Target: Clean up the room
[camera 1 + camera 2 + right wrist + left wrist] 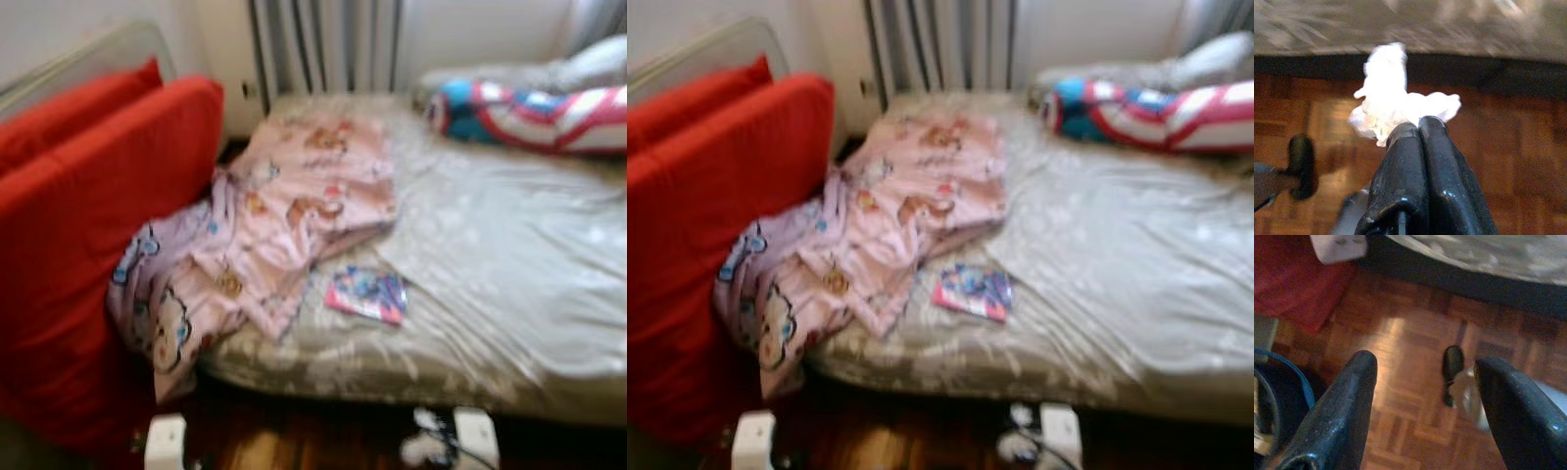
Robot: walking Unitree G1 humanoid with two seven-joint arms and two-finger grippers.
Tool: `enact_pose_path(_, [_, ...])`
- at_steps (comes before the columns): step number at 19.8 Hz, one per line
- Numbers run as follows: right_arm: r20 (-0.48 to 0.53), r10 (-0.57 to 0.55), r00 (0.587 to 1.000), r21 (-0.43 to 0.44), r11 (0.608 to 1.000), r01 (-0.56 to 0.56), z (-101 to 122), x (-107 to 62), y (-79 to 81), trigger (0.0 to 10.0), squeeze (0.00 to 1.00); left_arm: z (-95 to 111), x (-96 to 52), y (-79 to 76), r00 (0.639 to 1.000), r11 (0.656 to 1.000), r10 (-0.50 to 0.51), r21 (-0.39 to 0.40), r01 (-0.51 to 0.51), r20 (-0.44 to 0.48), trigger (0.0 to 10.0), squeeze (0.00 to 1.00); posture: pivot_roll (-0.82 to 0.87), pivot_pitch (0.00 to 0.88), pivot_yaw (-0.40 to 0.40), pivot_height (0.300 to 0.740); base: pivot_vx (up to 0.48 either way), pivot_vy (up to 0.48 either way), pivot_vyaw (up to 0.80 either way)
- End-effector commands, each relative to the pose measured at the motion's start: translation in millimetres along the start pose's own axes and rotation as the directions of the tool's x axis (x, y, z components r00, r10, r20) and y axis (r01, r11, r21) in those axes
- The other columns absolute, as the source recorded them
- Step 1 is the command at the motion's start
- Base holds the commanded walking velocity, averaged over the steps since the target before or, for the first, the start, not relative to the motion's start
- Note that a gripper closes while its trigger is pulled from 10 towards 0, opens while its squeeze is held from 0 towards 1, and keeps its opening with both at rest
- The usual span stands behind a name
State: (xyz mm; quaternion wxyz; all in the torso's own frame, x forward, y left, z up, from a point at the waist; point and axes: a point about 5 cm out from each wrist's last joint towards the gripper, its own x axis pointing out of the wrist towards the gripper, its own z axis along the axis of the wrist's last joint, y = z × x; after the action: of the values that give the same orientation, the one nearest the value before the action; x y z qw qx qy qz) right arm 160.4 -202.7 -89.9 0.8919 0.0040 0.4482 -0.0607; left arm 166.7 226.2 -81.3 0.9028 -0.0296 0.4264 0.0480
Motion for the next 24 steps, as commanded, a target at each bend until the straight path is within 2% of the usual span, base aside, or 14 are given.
enact_pose_path(1, [0.001,0.013,1.0,0.0,1.0,-0.013,1.0,0.6,5.6,10.0,0.0,-3.4,-1.4,4.7,1.0,1.0,0.01,0.019,-0.009,-0.022,10.0,0.0,0.02,0.032,0.025,0.74,0.0,0.0,0.0])
enact_pose_path(3, [-0.003,0.022,1.0,-0.014,1.0,-0.022,0.8,0.7,6.4,10.0,0.0,-5.9,-1.7,3.2,1.0,1.0,0.009,0.022,-0.009,-0.03,10.0,0.0,0.02,0.032,0.025,0.74,0.0,0.0,0.0])
enact_pose_path(17, [-0.02,0.044,0.999,-0.039,0.998,-0.045,-2.9,0.0,8.5,10.0,0.0,-10.6,-1.7,-3.1,0.999,1.0,0.014,0.002,-0.014,-0.038,10.0,0.0,0.02,0.047,0.012,0.74,0.0,0.0,0.8])
enact_pose_path(24, [-0.027,0.04,0.999,-0.049,0.998,-0.041,-2.5,0.1,4.2,10.0,0.0,-6.8,0.3,-8.9,1.0,0.999,0.021,-0.025,-0.021,-0.021,10.0,0.0,0.01,0.037,-0.014,0.74,0.0,0.0,0.8])
